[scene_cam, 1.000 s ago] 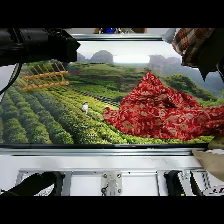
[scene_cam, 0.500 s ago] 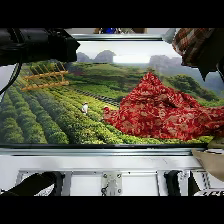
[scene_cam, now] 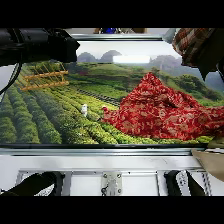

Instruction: Fold the clothes and pants, and hang the long-sleeved shirts on hangers.

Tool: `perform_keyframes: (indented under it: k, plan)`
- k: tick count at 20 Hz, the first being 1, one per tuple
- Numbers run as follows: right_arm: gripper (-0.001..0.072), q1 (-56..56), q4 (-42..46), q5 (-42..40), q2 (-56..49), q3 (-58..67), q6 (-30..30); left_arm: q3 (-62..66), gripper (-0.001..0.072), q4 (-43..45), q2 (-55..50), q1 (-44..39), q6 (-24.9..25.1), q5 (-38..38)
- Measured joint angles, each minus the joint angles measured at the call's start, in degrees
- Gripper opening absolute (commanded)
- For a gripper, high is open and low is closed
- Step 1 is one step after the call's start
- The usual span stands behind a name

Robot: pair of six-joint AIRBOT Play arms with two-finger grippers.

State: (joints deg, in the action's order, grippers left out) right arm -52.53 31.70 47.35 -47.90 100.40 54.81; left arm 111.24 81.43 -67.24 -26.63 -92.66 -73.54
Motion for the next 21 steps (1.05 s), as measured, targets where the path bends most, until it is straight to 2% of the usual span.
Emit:
perform_keyframes:
  k: [2,3,4,8,9,15,17,20,21]
  plan:
    - [0.0547,7.1,-0.98,5.68,-1.95,0.0,-2.43,0.0,0.0022,0.0,0.0,0.0,-0.02,-0.02]
    - [0.0472,10.95,-1.25,8.98,-3.21,0.0,-3.19,0.0,0.0023,0.0,0.0,0.0,-0.02,-0.02]
    - [0.043,14.29,-1.4,11.96,-4.46,0.0,-3.76,0.0,0.0023,0.0,0.0,0.0,-0.02,-0.04]
    - [0.0431,31.26,-0.37,25.24,-11.63,-0.15,-4.94,0.0,0.0022,0.0,0.0,0.0,-0.07,-0.79]
    - [0.043,43.76,4.02,30.88,-17.18,-0.94,-4.59,-0.02,0.0022,0.0,0.0,0.57,-0.24,-2.93]
    - [0.043,64.17,13.92,34.58,-27.1,-6.51,2.36,-0.37,0.0022,0.04,0.07,3.98,-1.14,-10.01]
    - [0.043,66.51,14.73,34.49,-28.2,-8.28,3.5,-3.06,0.0022,0.02,1.01,4.28,-1.79,-10.14]
    - [0.0429,68.11,15.23,34.25,-28.89,-9.62,4.42,-12.22,0.0022,0.02,4.39,4.48,-3.52,-6.32]
    - [0.0331,68.37,15.37,34.16,-29.0,-9.84,4.57,-15.41,0.0022,-0.09,5.64,4.5,-3.82,-4.66]
